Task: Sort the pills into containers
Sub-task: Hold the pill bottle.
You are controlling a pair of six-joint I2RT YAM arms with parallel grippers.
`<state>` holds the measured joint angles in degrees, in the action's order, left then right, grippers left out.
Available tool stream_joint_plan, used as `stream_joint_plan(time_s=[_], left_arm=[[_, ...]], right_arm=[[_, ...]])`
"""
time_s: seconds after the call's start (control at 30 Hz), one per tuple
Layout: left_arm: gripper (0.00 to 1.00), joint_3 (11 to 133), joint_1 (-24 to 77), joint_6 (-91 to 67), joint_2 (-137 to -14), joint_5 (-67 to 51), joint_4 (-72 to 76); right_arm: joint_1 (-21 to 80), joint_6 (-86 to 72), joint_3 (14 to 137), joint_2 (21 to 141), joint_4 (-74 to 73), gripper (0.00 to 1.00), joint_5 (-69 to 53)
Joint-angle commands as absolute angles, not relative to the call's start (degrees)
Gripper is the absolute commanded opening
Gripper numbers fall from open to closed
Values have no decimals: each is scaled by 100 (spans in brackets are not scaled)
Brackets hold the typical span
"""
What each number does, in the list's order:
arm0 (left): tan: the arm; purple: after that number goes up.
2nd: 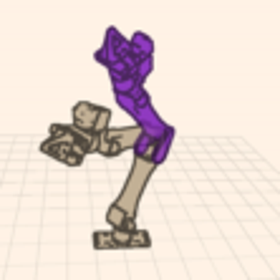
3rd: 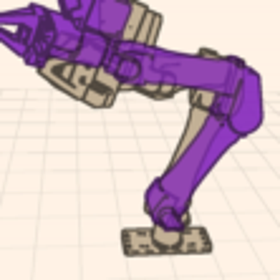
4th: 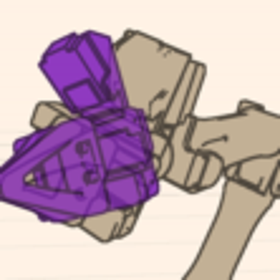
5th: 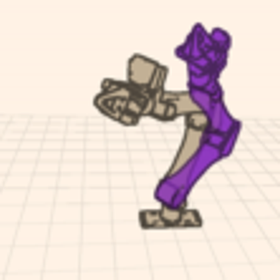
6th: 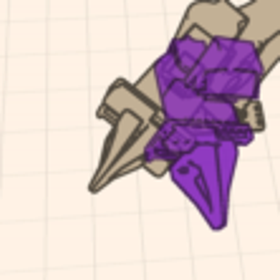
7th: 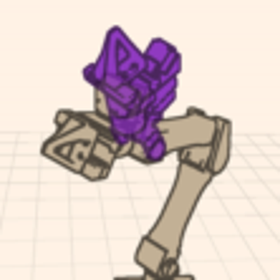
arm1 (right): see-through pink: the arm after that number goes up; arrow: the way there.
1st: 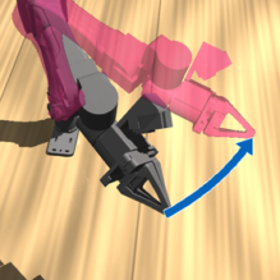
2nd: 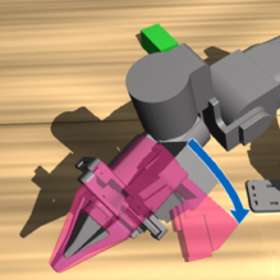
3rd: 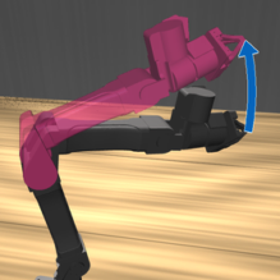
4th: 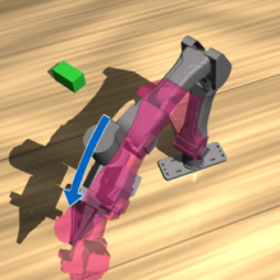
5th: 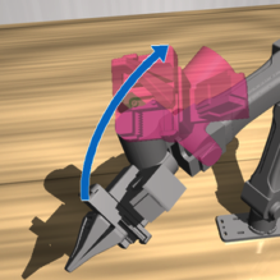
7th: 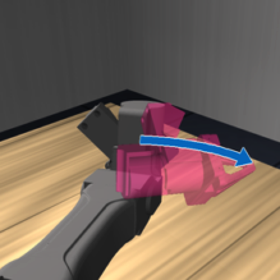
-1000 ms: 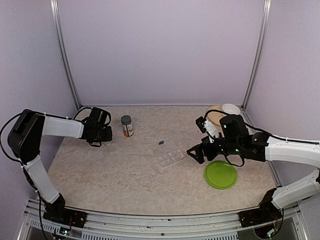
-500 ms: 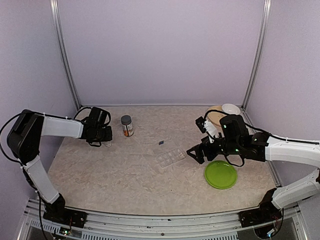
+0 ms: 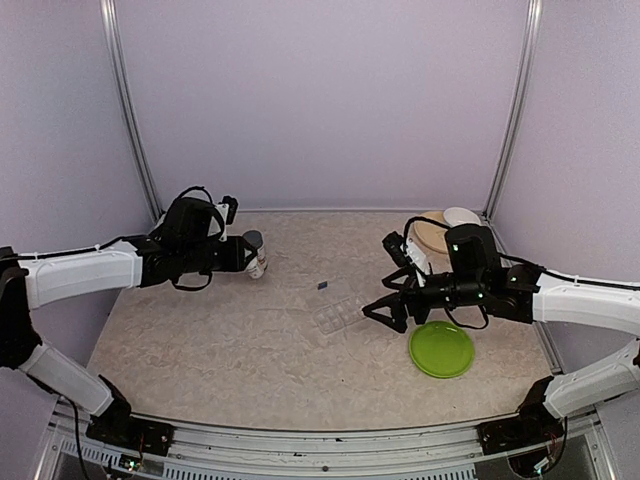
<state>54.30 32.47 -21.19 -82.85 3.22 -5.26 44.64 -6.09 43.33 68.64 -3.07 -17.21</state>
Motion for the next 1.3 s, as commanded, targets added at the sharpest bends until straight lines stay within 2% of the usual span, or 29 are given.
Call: stream_joint_plan(time_s=[0.0,0.27,0.5,0.77,1.03,1.27], left_arm=[[11,5297,3780,-1744,-7857,-805,-178],[11,5276,4747,-1276,-7400,-2563,858],[11,5433,5464,-887,-7499,-3285,1224],[11,5472,5709,-829,-7571,-4059,1821],[11,5680,5877,-825,-7828,-4334,1937],[11,5730,5913,-718,-7896,-4205,1862]], right_arm=[[4412,-557,4402,6750,213,100,-3051],[4412,-921,4614,6986,687,99,-4629],[4411,-1325,4683,7106,1139,97,-5268],[4545,-1767,4699,7444,1878,89,-6447],[4936,-1633,4962,7689,1919,86,-6616],[5099,-1633,5051,7827,1905,76,-6760]])
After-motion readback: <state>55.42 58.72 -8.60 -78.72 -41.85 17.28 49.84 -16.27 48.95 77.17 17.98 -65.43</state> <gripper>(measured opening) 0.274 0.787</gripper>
